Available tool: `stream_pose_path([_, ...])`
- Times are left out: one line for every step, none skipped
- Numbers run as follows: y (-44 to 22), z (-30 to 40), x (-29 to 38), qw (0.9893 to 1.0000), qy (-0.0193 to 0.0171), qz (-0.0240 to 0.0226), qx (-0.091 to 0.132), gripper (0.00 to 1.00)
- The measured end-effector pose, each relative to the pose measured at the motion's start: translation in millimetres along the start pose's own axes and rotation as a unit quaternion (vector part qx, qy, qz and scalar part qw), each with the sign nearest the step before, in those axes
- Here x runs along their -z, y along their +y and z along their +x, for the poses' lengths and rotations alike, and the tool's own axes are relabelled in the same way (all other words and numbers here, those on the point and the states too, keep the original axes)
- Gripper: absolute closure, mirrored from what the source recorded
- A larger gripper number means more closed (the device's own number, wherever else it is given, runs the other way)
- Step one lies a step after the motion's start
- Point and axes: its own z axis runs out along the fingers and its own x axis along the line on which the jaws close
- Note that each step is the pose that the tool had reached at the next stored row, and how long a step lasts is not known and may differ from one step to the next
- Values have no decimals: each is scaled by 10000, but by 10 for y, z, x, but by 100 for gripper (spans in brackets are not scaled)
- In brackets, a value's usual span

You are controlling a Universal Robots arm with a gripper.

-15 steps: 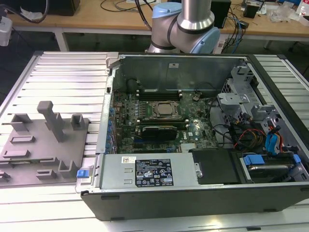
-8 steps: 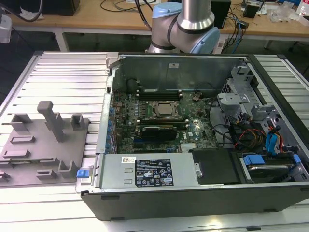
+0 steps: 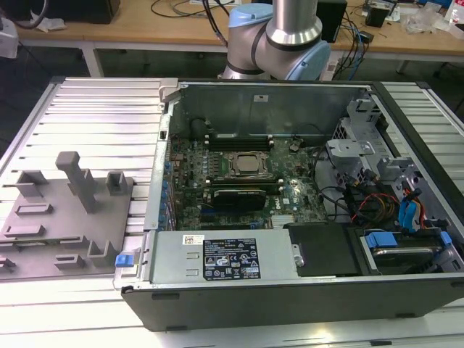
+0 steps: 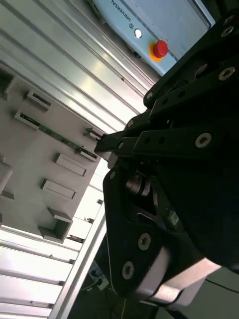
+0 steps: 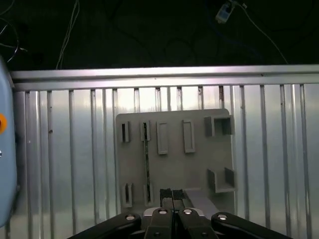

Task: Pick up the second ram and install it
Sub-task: 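Pick up the second ram and move it above second insertion slot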

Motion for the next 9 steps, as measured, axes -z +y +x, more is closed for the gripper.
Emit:
stream_pose_path([0,0,0,10000,4,-2,87,89])
stream_pose_path([0,0,0,9998,8,-5,206,89])
stream_pose_path([0,0,0,9995,13,-8,327,89])
stream_pose_path([0,0,0,9988,19,-12,491,89])
stream_pose_path([0,0,0,9981,24,-15,608,89])
stream_pose_path([0,0,0,9978,26,-16,655,89])
stream_pose_path([0,0,0,9975,27,-17,704,89])
stream_pose_path([0,0,0,9967,32,-19,805,89])
stream_pose_path([0,0,0,9964,33,-20,846,89])
